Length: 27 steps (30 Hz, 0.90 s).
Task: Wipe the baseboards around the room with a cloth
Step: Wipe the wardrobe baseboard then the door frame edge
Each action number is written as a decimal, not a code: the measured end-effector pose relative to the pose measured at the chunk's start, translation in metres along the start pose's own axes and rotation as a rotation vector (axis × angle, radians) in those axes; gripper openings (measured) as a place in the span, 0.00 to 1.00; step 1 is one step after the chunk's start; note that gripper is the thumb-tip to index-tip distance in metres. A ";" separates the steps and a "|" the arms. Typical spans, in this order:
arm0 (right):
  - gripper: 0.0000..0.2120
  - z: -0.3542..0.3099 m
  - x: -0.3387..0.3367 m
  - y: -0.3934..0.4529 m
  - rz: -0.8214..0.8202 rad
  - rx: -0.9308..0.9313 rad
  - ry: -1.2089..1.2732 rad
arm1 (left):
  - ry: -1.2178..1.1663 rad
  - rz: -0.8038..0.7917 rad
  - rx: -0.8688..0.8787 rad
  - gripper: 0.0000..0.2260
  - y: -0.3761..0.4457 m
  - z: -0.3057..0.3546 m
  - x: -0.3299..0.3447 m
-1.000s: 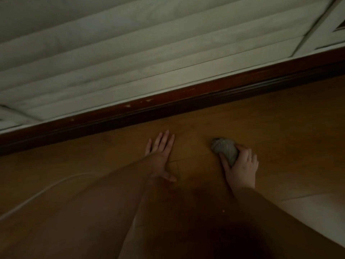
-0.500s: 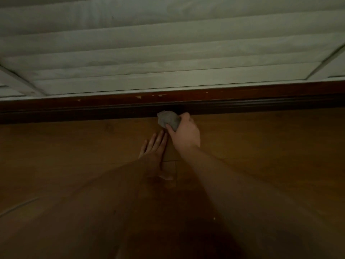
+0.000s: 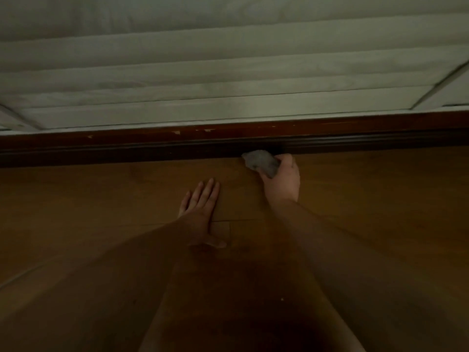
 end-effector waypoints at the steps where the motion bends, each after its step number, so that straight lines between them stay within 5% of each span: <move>1: 0.21 0.012 -0.014 0.003 0.018 0.015 -0.010 | -0.007 -0.009 0.000 0.68 0.000 0.000 0.000; 9: 0.24 0.092 -0.115 0.020 0.238 0.217 0.051 | 0.000 -0.033 -0.019 0.69 -0.002 0.001 -0.002; 16: 0.25 0.102 -0.135 0.009 0.387 0.380 0.102 | 0.004 -0.043 -0.019 0.69 -0.003 0.002 -0.004; 27: 0.24 -0.048 0.034 -0.036 -0.153 -0.049 0.116 | 0.030 -0.033 -0.008 0.68 0.001 0.000 -0.002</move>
Point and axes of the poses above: each hand's wrist, its own y-axis towards the middle knuckle, its own x-axis out of the palm, z = x × y, the point moved 2 cm from there along y, towards the middle knuckle, and after that the axes turned 9 degrees about -z, right-handed, at the moved point
